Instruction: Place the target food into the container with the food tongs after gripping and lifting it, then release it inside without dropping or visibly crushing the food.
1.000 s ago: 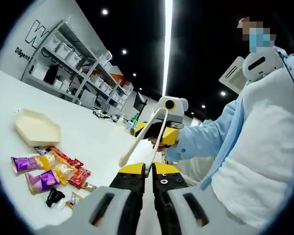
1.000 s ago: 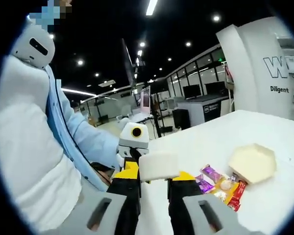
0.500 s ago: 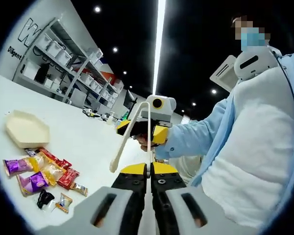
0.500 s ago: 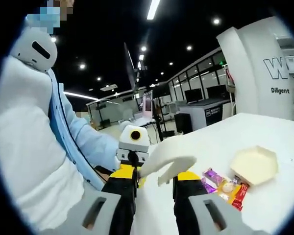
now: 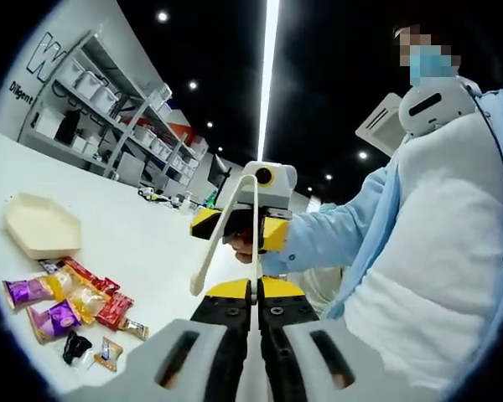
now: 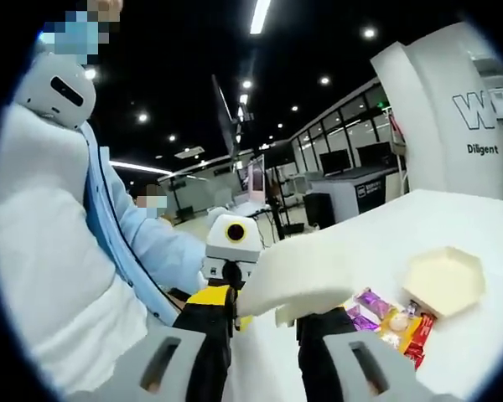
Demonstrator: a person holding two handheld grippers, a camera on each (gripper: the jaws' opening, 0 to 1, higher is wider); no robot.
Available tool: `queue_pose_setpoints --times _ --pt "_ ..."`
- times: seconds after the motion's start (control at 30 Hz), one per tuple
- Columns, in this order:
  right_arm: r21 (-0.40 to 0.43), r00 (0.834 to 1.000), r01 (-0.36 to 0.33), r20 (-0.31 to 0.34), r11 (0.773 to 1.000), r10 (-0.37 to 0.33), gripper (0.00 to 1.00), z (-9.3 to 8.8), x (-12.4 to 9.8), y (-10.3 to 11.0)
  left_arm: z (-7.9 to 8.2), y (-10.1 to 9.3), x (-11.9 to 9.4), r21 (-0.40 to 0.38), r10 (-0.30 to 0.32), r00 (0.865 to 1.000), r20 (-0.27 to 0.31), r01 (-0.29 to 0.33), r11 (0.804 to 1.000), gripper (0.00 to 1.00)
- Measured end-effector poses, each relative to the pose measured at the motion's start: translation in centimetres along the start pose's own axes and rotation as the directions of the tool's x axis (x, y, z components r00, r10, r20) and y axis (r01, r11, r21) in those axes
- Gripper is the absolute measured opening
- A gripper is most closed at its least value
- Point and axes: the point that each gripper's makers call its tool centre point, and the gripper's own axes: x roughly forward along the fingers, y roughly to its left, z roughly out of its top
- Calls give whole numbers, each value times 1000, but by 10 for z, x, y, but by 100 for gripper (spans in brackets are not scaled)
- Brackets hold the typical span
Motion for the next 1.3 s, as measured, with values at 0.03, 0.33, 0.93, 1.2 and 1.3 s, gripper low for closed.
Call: queue_pose_setpoints --times 0.03,0.33,0.93,1.2,1.3 --pt "-3 1000 1 -1 1000 -1 24 0 0 0 0 1 0 0 1 1000 -2 -1 1000 0" --pt "7 1000 -9 -18 1000 9 23 -5 0 2 -4 0 0 -2 -4 1000 -13 4 1000 0" --pt "4 999 -9 -53 1000 9 18 -10 -1 3 -8 10 -1 2 45 998 -44 -45 999 3" --pt "15 1000 15 -21 1000 -14 18 -4 -5 -3 -12 25 -9 21 143 987 -72 -142 990 14" --pt "7 998 60 -31 998 -60 18 -9 -11 -13 -16 41 -25 97 251 962 -105 -241 966 19"
